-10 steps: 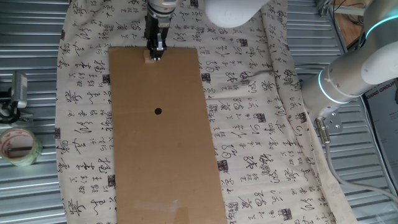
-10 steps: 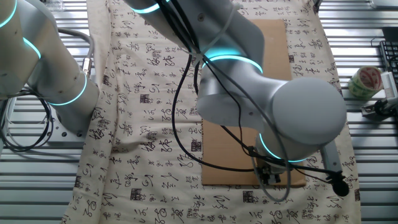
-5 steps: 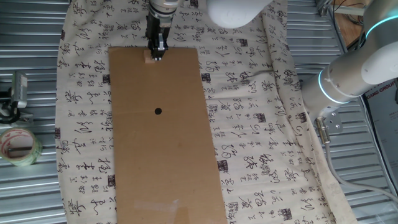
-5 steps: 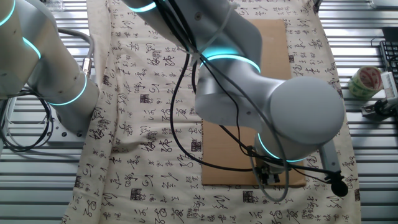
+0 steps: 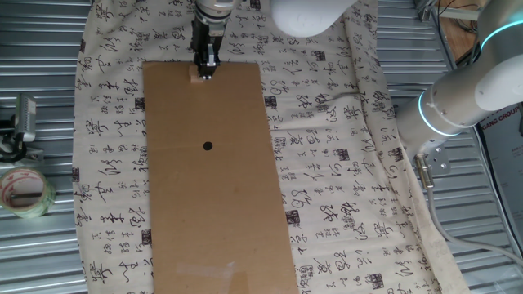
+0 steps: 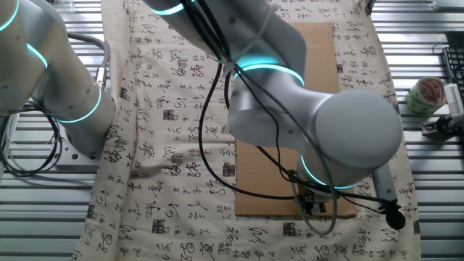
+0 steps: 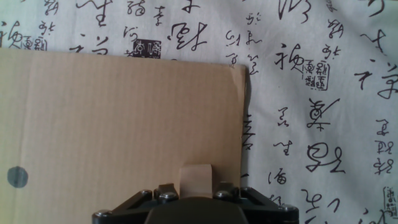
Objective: Grab the block and place it at the designated location
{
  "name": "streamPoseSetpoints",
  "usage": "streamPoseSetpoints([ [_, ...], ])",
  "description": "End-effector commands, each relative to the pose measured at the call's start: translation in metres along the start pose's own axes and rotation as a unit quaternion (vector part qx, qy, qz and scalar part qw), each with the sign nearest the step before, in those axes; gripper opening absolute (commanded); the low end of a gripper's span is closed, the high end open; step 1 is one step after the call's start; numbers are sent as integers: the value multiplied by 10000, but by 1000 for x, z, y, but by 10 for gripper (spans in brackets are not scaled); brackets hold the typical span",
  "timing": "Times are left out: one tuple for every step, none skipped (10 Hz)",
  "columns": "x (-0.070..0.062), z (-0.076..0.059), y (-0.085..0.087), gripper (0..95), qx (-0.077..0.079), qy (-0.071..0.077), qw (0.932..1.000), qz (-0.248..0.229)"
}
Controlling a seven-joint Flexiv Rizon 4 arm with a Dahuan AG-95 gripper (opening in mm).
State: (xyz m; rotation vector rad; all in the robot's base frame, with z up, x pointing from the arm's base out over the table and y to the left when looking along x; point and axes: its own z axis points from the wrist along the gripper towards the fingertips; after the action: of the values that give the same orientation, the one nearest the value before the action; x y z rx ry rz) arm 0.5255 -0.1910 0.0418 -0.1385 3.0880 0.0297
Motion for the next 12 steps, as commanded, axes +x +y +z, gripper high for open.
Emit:
streamPoseSetpoints([
  [-1,3,0,380,-29,-15,10000,-17],
  [-2,4,0,380,-30,-18,10000,-21],
  [-2,5,-1,380,-29,-16,10000,-23],
  [-2,6,-1,380,-27,-17,10000,-10],
  [-2,7,-1,380,-18,-20,10000,-7],
  [-2,9,-1,380,-12,-26,10000,-3],
  [-3,10,-1,380,-28,-46,10000,-3],
  [-3,12,-1,380,-34,-56,10000,-7],
  [-4,14,-1,380,-38,-55,10000,-2],
  [-4,15,-1,380,-39,-59,10000,0],
  [-4,15,-1,380,-37,-62,10000,0],
  [-4,16,-1,380,-40,-64,10000,2],
])
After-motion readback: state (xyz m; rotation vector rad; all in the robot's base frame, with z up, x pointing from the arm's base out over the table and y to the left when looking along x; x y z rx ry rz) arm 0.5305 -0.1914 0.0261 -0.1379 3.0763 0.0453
